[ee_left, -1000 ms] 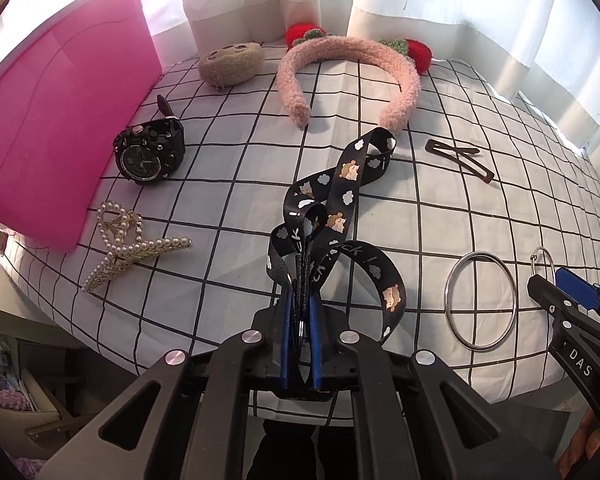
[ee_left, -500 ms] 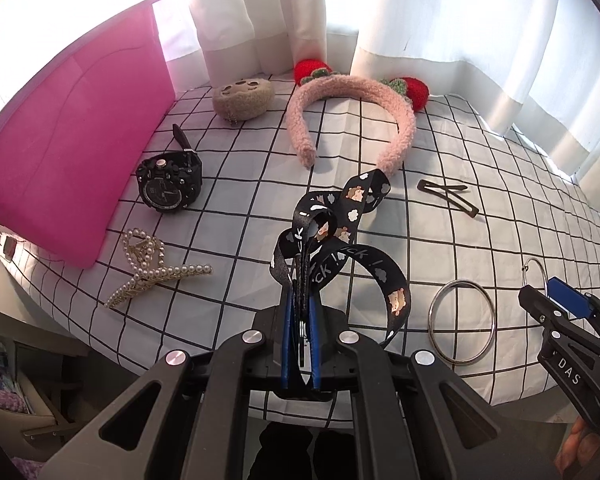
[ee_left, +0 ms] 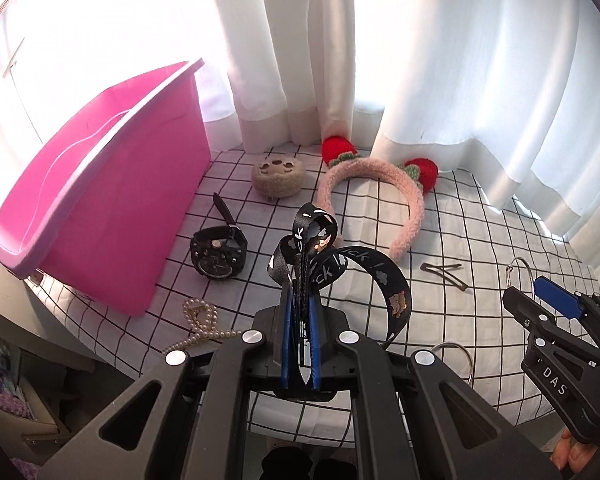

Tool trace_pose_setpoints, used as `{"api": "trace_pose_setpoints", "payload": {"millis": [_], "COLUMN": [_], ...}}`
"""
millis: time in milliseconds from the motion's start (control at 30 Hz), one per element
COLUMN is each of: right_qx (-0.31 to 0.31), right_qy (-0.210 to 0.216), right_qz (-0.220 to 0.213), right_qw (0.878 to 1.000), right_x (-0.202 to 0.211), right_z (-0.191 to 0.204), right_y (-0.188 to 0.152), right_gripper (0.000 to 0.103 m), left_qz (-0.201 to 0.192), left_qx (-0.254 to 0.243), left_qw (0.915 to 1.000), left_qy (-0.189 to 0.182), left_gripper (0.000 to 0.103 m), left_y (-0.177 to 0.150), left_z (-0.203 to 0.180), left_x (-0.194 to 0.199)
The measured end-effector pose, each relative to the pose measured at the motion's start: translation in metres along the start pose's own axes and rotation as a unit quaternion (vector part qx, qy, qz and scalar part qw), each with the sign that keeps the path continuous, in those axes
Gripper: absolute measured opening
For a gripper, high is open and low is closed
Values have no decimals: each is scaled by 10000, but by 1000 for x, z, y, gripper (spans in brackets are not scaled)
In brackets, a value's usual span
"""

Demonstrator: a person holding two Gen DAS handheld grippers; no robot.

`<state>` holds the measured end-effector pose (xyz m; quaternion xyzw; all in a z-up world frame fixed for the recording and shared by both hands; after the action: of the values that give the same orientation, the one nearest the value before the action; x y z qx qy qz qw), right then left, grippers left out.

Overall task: Organize jewelry
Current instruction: 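Lift the lanyard with the left tool while the right tool carries the bangle over the pink tub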

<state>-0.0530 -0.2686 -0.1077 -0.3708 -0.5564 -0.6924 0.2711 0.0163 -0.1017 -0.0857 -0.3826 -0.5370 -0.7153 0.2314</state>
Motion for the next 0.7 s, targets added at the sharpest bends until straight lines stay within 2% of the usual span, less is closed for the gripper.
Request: {"api": "trace_pose_setpoints", "payload": {"millis": [300,700], "right_qx": [512,1281], "right_qy": [254,875], "right_qz": [-391,-1065], "right_qw": [9976,9821], "right_x": [16,36], "right_z": [60,192], "right_y": [61,160], "right_gripper": [42,42], "left_qz": [-323,-1023], "left_qx": [335,936], "left_qw": [9987,9886], "left_qy": [194,580], "left_gripper": [8,8], "left_y": [47,124], "left_z": [49,161], "left_x": [24,58]}}
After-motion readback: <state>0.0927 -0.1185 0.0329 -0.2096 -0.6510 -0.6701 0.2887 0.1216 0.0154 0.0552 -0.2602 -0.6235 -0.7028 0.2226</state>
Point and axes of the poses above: each gripper's, at about its wrist camera, not at the fingertips, and x roughly against the way its jaws point, z to its left, y to its top, the point moved 10 cm from there along -x, roughly the way its jaws point, and after that the axes turned 6 degrees about y, right-handed, at the moved point
